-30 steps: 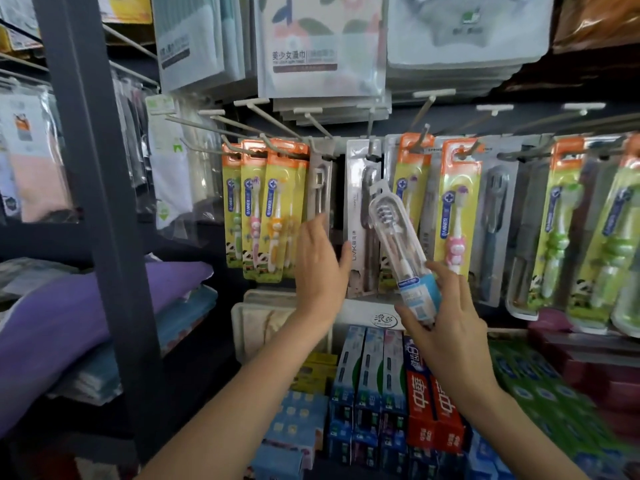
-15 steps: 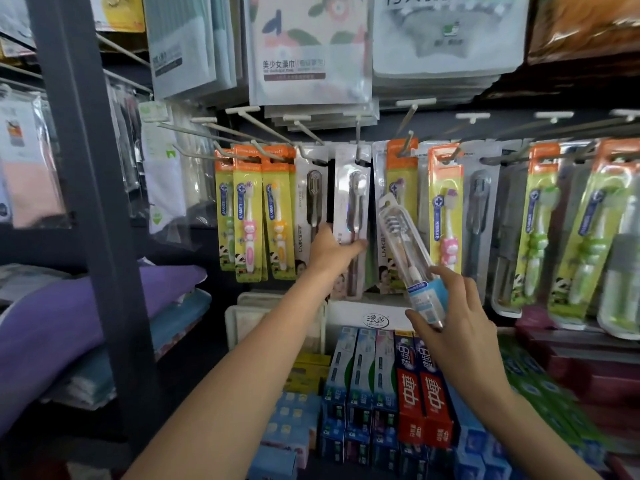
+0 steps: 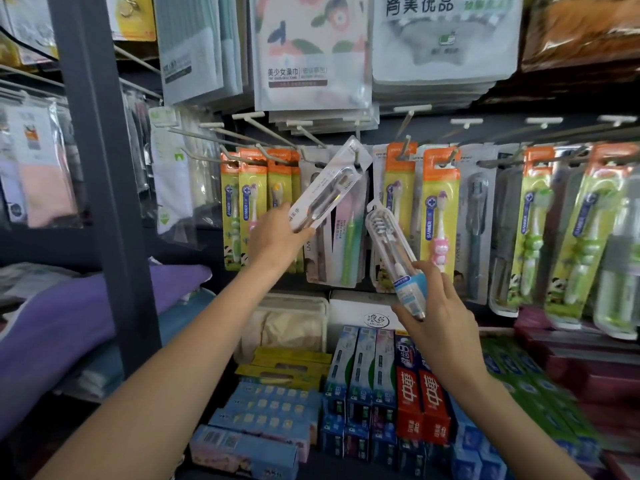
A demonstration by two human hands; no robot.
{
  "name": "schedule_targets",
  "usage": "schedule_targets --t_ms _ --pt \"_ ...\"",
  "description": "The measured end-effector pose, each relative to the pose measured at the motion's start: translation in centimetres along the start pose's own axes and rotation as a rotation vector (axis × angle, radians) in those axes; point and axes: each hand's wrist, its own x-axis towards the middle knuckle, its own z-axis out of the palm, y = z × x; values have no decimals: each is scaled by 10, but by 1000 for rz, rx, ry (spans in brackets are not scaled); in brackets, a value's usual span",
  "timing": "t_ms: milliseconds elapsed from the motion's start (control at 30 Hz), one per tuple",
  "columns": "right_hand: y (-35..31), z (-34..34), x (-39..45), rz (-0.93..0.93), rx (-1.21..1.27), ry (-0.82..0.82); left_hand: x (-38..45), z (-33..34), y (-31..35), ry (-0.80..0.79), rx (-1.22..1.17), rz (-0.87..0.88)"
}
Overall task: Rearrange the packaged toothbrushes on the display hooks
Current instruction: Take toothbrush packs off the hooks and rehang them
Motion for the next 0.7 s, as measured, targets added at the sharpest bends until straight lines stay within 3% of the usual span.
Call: schedule_targets --t_ms 167,367,467,700 --pt "3 -3 -2 3 -31 -13 -3 8 0 -35 -99 -33" --pt "4 -11 1 -6 -51 -12 -19 50 18 -240 -564 -168" --pt "9 -17 4 -14 -69 -8 -16 68 24 -305 -651 -214" --pt "21 -24 4 -18 -78 -24 -6 87 20 -269 -830 -307"
